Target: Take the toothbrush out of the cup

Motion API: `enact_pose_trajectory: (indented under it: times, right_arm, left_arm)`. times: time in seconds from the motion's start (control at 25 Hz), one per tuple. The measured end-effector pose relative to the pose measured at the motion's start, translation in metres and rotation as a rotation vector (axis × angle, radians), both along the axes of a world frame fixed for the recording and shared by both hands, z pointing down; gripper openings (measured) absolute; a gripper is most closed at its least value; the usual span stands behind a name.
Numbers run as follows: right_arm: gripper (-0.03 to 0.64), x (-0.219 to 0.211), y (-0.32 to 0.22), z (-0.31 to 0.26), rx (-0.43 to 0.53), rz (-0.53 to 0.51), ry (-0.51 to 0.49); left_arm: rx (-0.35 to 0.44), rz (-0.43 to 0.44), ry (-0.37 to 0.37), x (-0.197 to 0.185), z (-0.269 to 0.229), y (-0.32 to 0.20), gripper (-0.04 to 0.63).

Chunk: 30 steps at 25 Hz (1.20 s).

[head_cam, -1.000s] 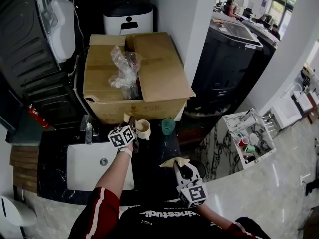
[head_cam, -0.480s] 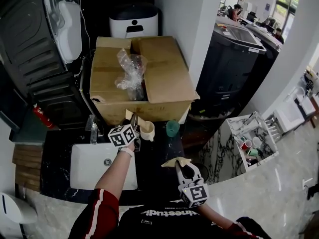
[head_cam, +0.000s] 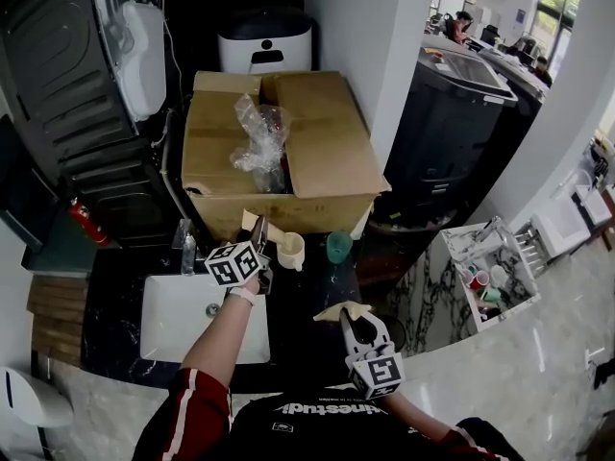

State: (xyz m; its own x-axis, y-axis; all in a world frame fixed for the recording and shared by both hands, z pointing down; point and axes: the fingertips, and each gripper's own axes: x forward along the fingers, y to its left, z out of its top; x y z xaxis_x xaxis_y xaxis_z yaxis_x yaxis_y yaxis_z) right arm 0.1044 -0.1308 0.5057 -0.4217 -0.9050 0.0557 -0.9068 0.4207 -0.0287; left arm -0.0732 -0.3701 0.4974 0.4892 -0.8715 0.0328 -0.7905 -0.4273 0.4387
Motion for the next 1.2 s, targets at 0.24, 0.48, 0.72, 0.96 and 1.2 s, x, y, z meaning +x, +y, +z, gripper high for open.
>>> enact_pose_trajectory:
  times: [0.24, 0.48, 0.72, 0.96, 1.2]
  right_arm:
    - [0.055, -0.004, 0.002, 0.001, -0.001, 0.003, -0.001]
    - [0.055, -0.009, 0.005, 0.005, -0.033, -0.002, -0.006]
    - [0.055, -0.008, 0.003, 0.006, -0.021, 0.012, -0.004]
    - [0.055, -0.015, 0.001, 0.007, -0.046, 0.008, -0.023]
    - [0.055, -0.019, -0.002, 0.002, -0.027, 0.015, -0.027]
  left_arm:
    - [0.011, 0.023, -0.006, -0.002, -0.004, 0.015, 0.015]
    - [0.022, 0.050, -0.018, -0.005, -0.005, 0.036, 0.015]
    - [0.032, 0.085, -0.044, -0.006, -0.006, 0.056, 0.015]
    - [0.049, 0.103, -0.074, -0.010, -0.003, 0.083, 0.015]
    - [0.072, 0.117, -0.081, -0.019, -0.007, 0.110, 0.015]
